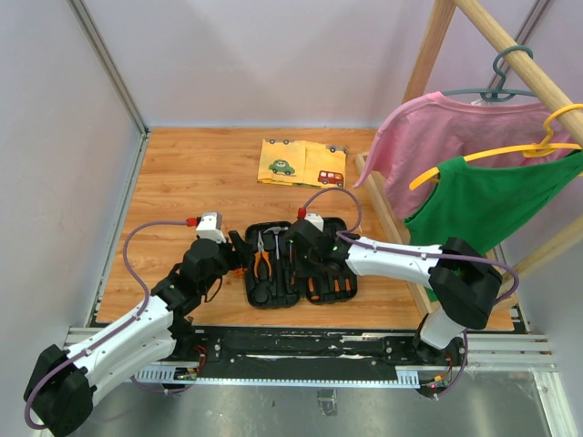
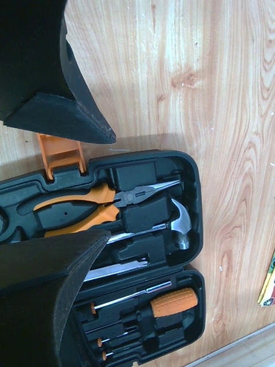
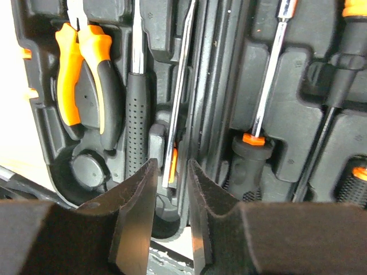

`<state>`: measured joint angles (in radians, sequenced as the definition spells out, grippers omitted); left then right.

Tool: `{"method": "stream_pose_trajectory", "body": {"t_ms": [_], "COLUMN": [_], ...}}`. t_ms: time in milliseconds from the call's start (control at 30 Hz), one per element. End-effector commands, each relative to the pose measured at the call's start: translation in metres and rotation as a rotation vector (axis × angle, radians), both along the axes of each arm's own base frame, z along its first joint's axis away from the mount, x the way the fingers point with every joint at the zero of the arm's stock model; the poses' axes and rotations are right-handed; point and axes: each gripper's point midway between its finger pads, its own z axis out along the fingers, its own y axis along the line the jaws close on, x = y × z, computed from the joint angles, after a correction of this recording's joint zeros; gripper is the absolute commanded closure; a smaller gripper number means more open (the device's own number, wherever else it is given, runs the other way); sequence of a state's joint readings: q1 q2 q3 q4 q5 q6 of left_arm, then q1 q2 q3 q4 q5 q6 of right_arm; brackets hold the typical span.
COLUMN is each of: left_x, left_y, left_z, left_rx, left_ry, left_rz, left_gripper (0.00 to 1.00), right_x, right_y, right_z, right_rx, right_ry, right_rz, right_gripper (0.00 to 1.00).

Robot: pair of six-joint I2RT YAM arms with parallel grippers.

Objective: Sort the tools into containers
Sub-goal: Place the utility knife in the storage box.

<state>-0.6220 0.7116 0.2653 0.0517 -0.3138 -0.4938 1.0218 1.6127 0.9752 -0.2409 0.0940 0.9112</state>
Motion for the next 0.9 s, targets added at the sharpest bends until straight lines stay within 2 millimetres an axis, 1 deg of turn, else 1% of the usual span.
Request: {"method": "stream_pose_trajectory", "body": {"t_ms": [0,233,367,433,667,867], "left_x": [0.004,0.003,0.004,0.003,0.003,0.004], "left_y": [-0.001,-0.001,-0.001,-0.001,-0.001,-0.001], "left_z": [0.005,0.005,0.005,0.005,0.005,0.005], "left_rx": [-0.007,-0.006,-0.008,-0.006,-0.006,-0.007], "left_ry": [-0.028,-0.027,-0.028,-0.027,-0.027,-0.028], "left_rz": [-0.003,-0.005,-0.005,-0.005,-0.005,-0.005], "left_gripper": [0.34,0.35,0.34,0.35,0.34,0.34], "right_x": [0.001,0.008,0.010,0.012,0.018,0.021], "right_y": [-0.003,0.004,0.010,0.012,0.016,0.014], "right_z": [0.016,0.023,0.023,0.024,0.015,0.008], "right_rx": [-0.040,-0.062,-0.060,-0.062,-0.081,-0.095], "right_ry": [-0.071,-0.111,-0.117,-0.122,-0.113,-0.094], "right_rz": [0.047,0.106,0.126,0.129,0.130,0.112], "right_gripper": [0.73,0.78,0.78,0.75,0.74,0.74]}}
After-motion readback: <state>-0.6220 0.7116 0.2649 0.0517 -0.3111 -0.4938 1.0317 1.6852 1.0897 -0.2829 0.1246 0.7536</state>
